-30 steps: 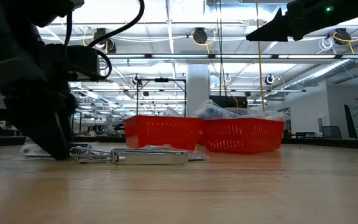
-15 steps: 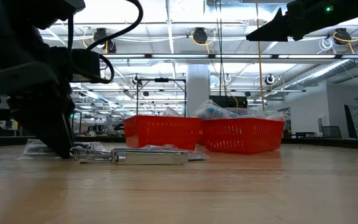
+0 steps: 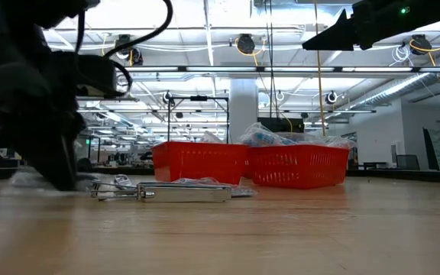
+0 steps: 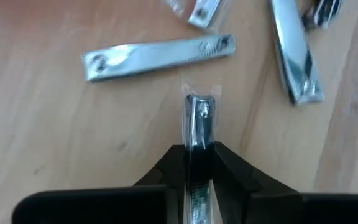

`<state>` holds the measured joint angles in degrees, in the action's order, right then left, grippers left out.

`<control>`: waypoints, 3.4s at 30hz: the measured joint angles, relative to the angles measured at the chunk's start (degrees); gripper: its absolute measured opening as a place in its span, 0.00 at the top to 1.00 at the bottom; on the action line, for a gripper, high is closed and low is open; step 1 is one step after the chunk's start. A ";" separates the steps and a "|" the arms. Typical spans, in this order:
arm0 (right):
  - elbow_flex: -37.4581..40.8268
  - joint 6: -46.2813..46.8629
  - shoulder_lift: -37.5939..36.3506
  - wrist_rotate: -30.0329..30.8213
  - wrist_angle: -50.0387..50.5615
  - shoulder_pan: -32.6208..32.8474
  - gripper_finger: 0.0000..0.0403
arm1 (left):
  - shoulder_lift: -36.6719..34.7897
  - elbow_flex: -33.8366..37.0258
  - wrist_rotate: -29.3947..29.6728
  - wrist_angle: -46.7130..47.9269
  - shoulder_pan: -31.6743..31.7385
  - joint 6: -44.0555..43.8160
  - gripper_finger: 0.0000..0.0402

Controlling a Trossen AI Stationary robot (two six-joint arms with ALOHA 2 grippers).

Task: Pick & Place Travel size toiletries
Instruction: Put the silver nail cutter into the bottom left red bin

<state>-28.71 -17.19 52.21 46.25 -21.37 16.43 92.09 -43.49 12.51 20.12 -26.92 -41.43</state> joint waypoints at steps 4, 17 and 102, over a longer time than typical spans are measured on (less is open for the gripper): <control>0.00 0.00 0.00 0.01 -0.09 0.00 0.47 | -3.66 -0.01 -0.08 2.18 -0.21 0.65 0.91; -0.02 -0.42 -0.02 0.06 -0.17 0.00 0.47 | -25.02 -0.16 25.12 -4.82 0.70 -2.11 0.87; -0.02 -0.04 -0.02 0.17 -0.17 0.00 0.47 | 0.60 -0.12 13.88 -32.13 16.75 -1.82 0.84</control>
<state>-28.73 -17.23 52.18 46.41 -21.54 16.42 92.68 -43.62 26.39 -12.01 -10.17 -43.24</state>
